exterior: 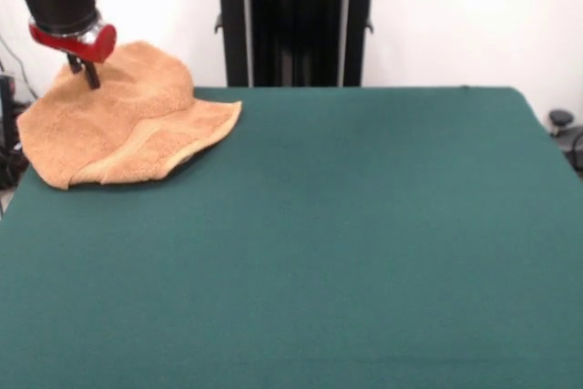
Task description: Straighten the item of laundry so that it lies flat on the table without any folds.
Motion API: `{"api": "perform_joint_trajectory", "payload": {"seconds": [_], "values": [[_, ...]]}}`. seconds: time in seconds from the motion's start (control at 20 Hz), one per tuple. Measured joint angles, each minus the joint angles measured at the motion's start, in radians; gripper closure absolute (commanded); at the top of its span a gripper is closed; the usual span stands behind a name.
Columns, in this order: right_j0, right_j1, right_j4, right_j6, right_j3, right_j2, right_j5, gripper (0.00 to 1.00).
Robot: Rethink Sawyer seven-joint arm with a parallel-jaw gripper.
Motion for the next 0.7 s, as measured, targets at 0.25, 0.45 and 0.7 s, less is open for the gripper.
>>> {"api": "perform_joint_trajectory", "payload": {"seconds": [0.25, 0.45, 0.7], "values": [[0.014, -0.041, 0.000, 0.000, -0.007, 0.000, 0.081, 1.00], [0.037, -0.088, 0.000, 0.000, -0.016, 0.000, 0.173, 1.00], [0.062, -0.135, 0.000, 0.000, -0.028, 0.001, 0.246, 1.00]]}}
